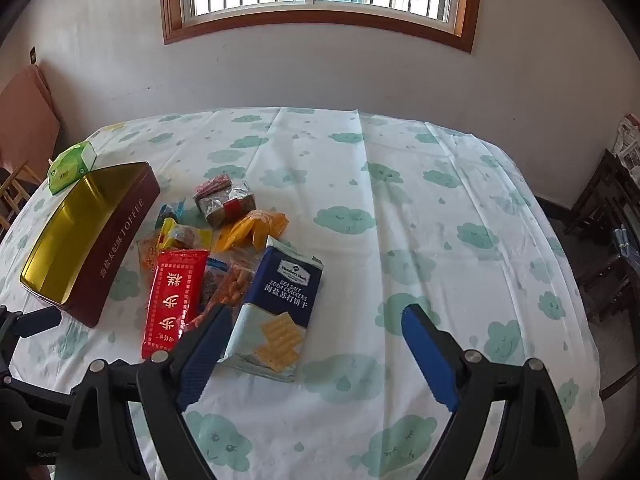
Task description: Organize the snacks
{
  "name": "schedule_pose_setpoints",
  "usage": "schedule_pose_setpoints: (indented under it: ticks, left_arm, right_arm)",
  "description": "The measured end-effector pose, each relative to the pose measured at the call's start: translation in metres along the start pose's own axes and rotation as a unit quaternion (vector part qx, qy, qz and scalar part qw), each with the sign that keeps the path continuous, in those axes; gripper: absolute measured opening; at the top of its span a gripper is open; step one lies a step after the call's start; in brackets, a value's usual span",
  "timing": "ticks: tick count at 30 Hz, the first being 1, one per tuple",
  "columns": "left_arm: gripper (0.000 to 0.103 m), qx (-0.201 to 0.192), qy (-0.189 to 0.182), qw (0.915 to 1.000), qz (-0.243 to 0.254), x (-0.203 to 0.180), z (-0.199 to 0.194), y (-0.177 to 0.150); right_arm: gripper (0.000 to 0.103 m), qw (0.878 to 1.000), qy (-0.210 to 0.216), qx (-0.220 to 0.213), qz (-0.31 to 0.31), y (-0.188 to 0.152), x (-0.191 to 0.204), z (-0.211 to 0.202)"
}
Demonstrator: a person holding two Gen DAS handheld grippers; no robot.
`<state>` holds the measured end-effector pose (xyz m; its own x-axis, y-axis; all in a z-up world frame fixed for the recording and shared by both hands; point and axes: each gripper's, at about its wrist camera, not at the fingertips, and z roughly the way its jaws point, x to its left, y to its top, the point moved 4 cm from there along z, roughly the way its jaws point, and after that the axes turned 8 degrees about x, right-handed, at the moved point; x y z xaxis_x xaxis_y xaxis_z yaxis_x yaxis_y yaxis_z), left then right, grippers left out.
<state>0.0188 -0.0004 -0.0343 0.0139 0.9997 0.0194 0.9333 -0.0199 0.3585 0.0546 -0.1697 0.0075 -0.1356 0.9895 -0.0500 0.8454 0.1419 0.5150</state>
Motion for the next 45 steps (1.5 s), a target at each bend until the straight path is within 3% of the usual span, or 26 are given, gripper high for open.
schedule_pose_setpoints:
  ticks: [16,26,32,45]
  left_arm:
    - [0.101,0.033,-0.012,0.9987,-0.039,0.014,0.014,-0.013]
    - [0.101,0.028,-0.01,0.9994,-0.017,0.007,0.01,-0.015]
    - [0.101,0.032,-0.029,0.999,-0.012,0.002,0.011,-0.018]
    - [0.101,0.029,-0.019,0.9994,-0.002,-0.003,0.01,-0.02]
  right_arm:
    - [0.089,1.0,-0.001,0.015,-0.003,-0.003,0.002,0.009]
    - [0.089,1.0,0.003,0.019,-0.006,-0.003,0.003,0.013]
    - [0.089,1.0,0.004,0.018,-0.006,-0.003,0.003,0.014]
    - [0.089,1.0,0.011,0.018,0.002,-0.004,0.0,0.015]
